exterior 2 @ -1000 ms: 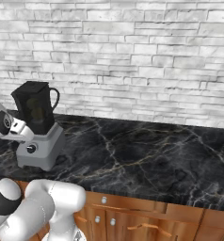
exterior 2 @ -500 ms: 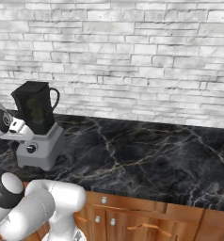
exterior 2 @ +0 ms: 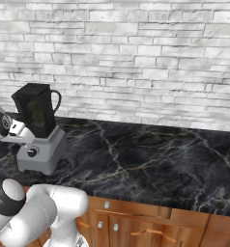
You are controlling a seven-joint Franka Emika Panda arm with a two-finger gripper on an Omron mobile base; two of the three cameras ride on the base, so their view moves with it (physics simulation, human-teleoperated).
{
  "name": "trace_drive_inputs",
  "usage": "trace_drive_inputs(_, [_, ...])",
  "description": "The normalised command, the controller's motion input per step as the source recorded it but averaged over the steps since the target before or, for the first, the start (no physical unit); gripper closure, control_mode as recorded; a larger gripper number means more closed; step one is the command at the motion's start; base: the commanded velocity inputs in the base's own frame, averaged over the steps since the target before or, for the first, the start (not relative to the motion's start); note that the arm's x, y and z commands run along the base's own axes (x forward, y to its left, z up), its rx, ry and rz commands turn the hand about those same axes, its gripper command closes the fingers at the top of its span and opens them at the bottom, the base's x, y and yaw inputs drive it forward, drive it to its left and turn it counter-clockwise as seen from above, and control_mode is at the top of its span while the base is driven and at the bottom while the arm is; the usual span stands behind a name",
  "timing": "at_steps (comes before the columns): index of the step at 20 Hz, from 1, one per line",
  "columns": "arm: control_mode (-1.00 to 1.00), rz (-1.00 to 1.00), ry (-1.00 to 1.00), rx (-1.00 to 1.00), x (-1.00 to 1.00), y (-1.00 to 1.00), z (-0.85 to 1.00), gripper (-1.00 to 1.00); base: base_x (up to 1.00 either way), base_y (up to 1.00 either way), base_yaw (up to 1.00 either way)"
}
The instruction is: Grab the lemons from the fridge, place them in the blender, close the lid, and turn on the blender to create a marinade.
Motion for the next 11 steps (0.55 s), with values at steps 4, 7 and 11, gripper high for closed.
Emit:
trace_drive_inputs(4, [-1.0,0.0,-0.11,0.04,-0.08,-0.23,0.12,1.0,0.0,0.0,0.0])
trace_drive_inputs(7, [-1.0,0.0,-0.06,0.02,-0.19,-0.19,0.05,1.0,0.0,0.0,0.0])
trace_drive_inputs(11, [-1.0,0.0,0.0,0.0,-0.24,-0.09,0.0,1.0,0.0,0.0,0.0])
